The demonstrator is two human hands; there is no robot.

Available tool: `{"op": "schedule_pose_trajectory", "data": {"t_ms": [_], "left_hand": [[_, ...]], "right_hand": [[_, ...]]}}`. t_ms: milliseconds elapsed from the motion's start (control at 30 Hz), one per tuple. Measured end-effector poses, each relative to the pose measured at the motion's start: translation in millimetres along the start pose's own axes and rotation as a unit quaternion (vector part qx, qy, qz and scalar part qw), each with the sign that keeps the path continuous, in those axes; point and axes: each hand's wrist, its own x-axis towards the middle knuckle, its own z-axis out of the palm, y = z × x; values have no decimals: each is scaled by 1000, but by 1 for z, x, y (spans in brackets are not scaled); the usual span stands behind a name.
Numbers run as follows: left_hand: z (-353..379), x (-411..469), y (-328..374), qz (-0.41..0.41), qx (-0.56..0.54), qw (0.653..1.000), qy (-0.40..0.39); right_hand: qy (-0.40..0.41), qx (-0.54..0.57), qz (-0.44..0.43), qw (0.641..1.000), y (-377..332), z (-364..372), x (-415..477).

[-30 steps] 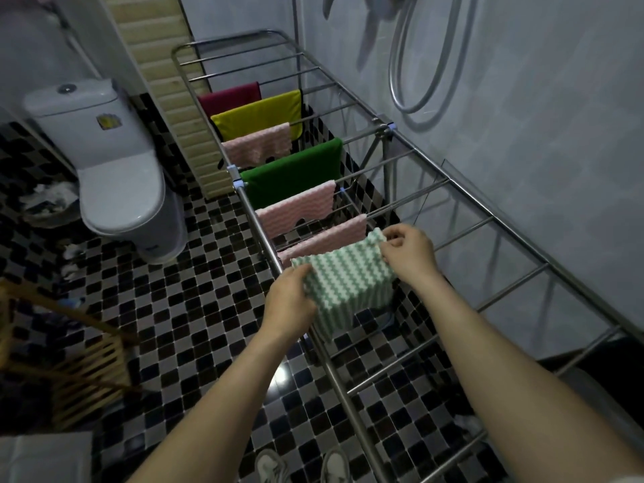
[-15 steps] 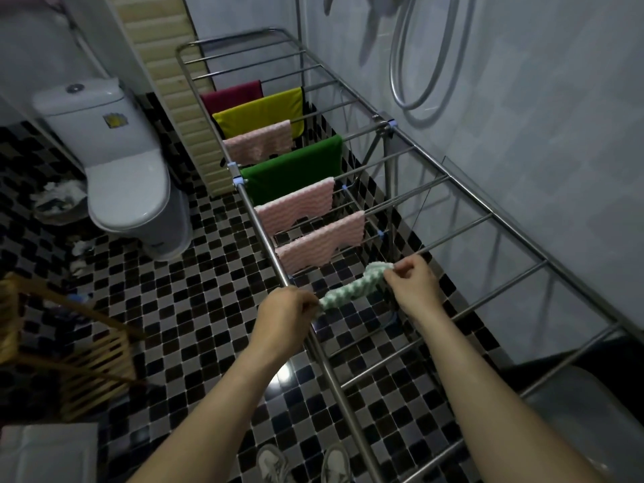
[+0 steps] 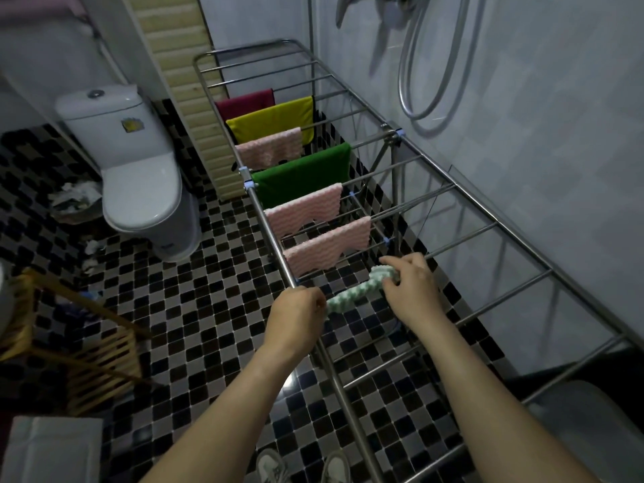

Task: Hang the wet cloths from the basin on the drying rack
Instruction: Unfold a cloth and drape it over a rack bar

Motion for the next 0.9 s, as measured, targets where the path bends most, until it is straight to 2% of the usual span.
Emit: {"op": "schedule_pose_trajectory", "data": {"t_ms": [100, 300, 467, 567, 700, 900], "left_hand": [[-1, 0, 0, 1, 17, 1000, -5], [-5, 2, 0, 18, 38, 999, -30], [-11, 4, -10, 30, -13, 998, -62], [-18, 2, -23, 32, -78, 993, -89], [-38, -4, -43, -45, -247, 964, -86], [-100, -14, -112, -79, -343, 934, -62]], "right_hand": [[-26, -39, -30, 998, -3, 6, 2], [-31, -110, -5, 993, -7, 7, 5], [-57, -173, 32, 983, -28, 2, 7], [-57, -155, 37, 986, -50, 4, 10], [-61, -87, -19, 994, -89, 11, 11], [-127, -12, -58, 990, -185, 44, 11]]}}
